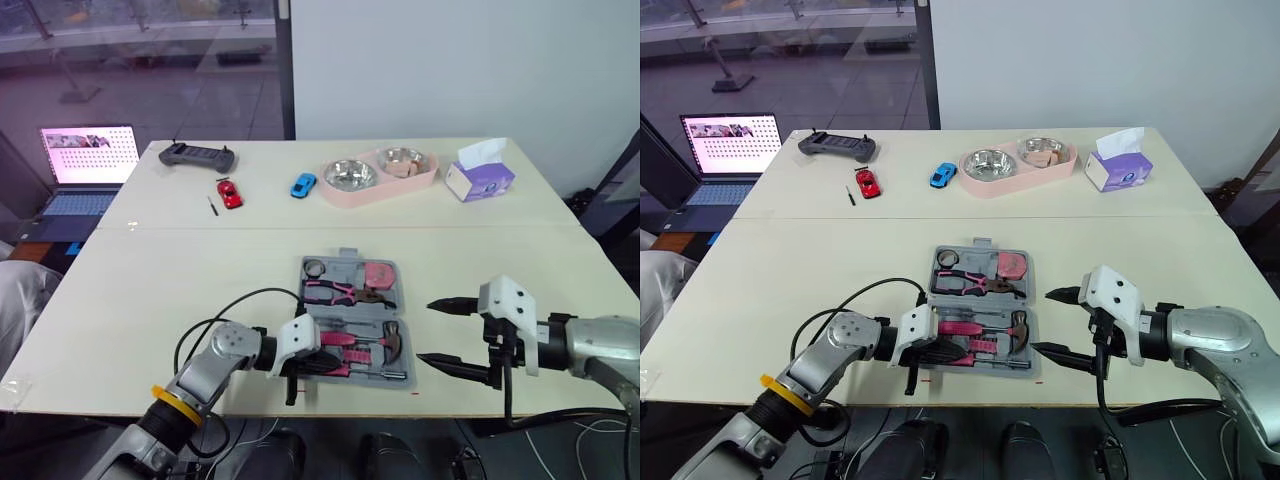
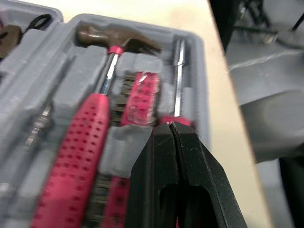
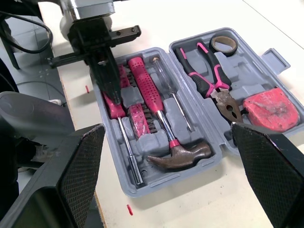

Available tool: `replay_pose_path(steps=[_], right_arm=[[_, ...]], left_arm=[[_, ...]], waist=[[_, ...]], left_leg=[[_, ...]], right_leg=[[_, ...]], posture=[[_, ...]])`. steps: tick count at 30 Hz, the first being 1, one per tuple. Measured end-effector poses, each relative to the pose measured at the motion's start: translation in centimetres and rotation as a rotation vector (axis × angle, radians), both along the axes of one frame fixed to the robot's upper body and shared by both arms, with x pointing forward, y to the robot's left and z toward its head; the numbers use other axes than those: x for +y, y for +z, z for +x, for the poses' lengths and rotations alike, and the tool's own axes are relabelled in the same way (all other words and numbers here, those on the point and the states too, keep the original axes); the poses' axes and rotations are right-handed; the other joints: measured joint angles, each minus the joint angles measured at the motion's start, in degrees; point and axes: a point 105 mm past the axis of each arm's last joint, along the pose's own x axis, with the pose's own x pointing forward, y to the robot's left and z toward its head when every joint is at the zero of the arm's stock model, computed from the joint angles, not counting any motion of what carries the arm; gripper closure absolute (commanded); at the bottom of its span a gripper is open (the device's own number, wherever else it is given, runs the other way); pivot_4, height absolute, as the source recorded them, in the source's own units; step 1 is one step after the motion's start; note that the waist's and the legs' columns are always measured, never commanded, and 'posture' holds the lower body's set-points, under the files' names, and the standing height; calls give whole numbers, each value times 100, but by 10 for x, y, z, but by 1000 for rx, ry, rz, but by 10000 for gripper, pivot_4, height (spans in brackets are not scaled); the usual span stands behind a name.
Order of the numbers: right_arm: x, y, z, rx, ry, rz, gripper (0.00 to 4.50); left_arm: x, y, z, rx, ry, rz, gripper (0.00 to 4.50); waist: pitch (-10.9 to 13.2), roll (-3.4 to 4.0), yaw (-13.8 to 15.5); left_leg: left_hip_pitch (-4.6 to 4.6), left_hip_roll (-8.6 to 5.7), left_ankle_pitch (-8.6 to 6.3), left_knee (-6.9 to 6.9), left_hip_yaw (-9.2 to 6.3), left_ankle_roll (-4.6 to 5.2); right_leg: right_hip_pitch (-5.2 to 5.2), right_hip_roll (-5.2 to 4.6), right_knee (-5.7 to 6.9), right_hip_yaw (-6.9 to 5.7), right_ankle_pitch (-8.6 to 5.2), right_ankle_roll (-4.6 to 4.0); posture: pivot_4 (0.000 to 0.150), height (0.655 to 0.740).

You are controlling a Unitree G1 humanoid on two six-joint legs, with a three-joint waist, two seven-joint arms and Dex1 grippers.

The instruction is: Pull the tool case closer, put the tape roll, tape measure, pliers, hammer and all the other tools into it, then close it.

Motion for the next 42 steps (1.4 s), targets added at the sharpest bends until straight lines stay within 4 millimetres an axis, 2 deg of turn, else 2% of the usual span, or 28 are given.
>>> replay_pose_path(steps=[7,11,13,15,19,22,26,29,32,35,39,42], right_arm=[[-1,0,0,4,-3,-1,0],[1,0,3,-6,-3,-9,0],[2,-3,6,-12,-15,-17,0],[3,-10,11,-7,-37,-21,0],[-2,-28,26,1,-133,-53,0],[-16,-39,38,9,-213,-115,8514],[-29,-57,52,43,-284,-209,28703],[-30,-63,64,43,-294,-283,44350],[-27,-67,72,44,-276,-337,44350],[-21,-82,79,76,-249,-391,44350],[-1,-99,84,128,-190,-387,44350],[2,-101,87,124,-168,-398,44350]], left_arm=[[1,-1,-2,3,-13,12,44747],[2,5,2,18,16,-17,44747],[6,16,5,72,51,-66,44747],[14,38,9,61,67,-109,44747],[48,65,25,55,195,-111,44747],[77,63,39,73,324,-86,45000],[102,43,54,85,451,-28,45000],[101,36,69,43,485,1,45000],[93,22,78,19,483,45,45000],[82,2,77,34,465,79,45000],[67,0,84,12,451,81,45000],[58,0,87,-10,444,74,45000]], waist=[[-35,26,-7],[-33,23,-12],[-30,19,-13],[-28,15,-9],[-29,20,-20],[-29,21,-9],[-28,20,-9],[-28,19,7],[-28,18,-6],[-28,17,-22],[-32,24,1],[-33,23,-9]], left_leg=[[5,3,-1,-1,4,2],[4,4,-1,-1,5,2],[-1,4,-1,-1,4,2],[-2,5,-1,-2,3,2],[-1,2,-1,-5,8,2],[0,1,-1,-6,9,2],[-1,0,-1,-5,13,2],[-2,-2,-1,-4,13,1],[-2,-3,-2,-6,16,3],[-2,0,-2,-7,20,3],[0,-3,2,-3,19,-3],[2,-7,1,0,19,-2]], right_leg=[[2,1,1,0,0,1],[0,1,1,0,0,1],[-8,3,5,-1,0,2],[-9,2,5,0,0,2],[-15,5,7,1,-1,3],[-15,6,7,1,-1,3],[-15,5,7,1,0,3],[-15,4,7,1,1,4],[-17,3,6,1,3,7],[-22,4,12,4,3,7],[-19,3,21,4,3,7],[-16,2,18,6,8,15]], posture=[[1500,7400],[1500,7400],[1500,7400],[1500,7400],[1500,7400],[1500,7400],[1500,7400],[1500,7400],[1500,7400],[1500,7400],[1500,7400],[1500,7400]])
